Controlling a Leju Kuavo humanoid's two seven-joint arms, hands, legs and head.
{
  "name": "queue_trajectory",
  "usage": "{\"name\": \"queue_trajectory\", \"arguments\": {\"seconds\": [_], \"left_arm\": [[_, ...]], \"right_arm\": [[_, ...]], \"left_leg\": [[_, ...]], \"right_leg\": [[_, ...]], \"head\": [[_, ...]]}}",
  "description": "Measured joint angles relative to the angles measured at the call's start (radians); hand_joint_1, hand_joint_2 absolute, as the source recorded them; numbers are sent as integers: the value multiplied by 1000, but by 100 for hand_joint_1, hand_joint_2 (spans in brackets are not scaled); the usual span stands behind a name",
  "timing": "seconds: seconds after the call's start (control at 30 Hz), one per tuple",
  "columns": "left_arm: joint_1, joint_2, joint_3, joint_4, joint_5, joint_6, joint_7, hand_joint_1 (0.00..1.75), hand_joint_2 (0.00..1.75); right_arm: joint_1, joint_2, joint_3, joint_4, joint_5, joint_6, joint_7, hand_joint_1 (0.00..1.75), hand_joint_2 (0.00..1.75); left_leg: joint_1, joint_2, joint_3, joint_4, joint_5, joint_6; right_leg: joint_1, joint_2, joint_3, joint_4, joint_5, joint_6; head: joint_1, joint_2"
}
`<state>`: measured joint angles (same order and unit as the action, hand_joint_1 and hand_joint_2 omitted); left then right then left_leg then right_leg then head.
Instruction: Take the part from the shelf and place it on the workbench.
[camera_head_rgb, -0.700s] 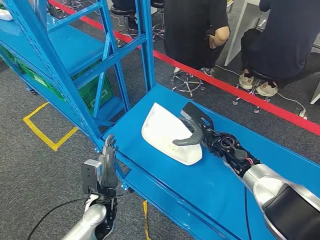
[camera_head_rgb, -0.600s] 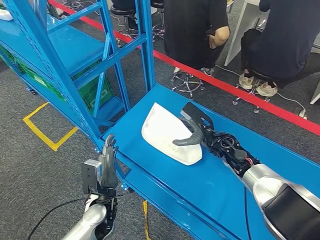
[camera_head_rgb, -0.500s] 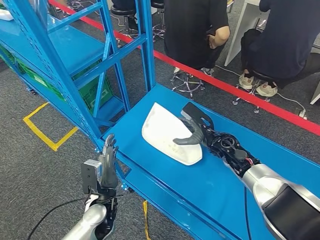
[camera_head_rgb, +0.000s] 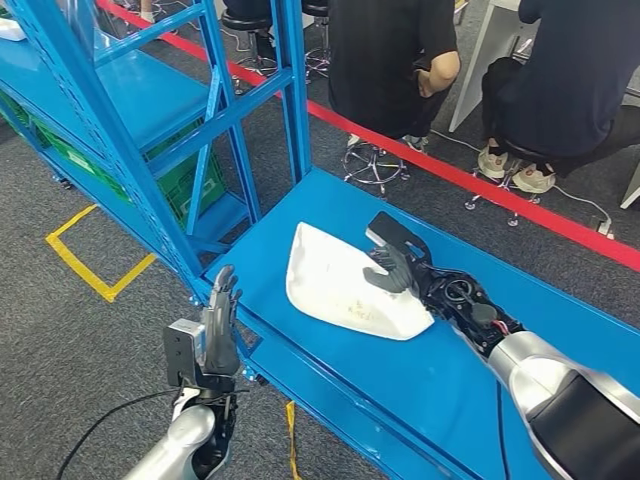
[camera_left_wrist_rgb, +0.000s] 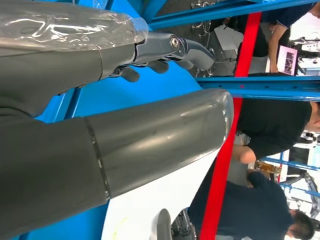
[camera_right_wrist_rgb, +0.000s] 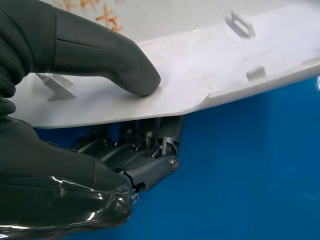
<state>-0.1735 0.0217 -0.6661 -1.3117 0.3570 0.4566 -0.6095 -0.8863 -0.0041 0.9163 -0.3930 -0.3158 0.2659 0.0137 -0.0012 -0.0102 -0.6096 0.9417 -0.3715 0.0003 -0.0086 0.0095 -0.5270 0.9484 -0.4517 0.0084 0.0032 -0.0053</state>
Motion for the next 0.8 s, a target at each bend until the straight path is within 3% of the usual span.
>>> {"name": "queue_trajectory", "arguments": {"seconds": [0.57, 0.8], "left_arm": [[-4, -6, 2, 21, 2, -9, -5, 0, 0], [-2, -6, 7, 23, 2, 10, -5, 0, 0]], "right_arm": [[1, -18, 3, 5, 22, -29, -10, 175, 175], [4, -19, 7, 4, -8, -37, -84, 175, 175]], "left_leg": [[0, 0, 0, 0, 0, 0], [0, 0, 0, 0, 0, 0]], "right_leg": [[0, 0, 0, 0, 0, 0], [0, 0, 0, 0, 0, 0]], "head": [[1, 0], [1, 0]]}}
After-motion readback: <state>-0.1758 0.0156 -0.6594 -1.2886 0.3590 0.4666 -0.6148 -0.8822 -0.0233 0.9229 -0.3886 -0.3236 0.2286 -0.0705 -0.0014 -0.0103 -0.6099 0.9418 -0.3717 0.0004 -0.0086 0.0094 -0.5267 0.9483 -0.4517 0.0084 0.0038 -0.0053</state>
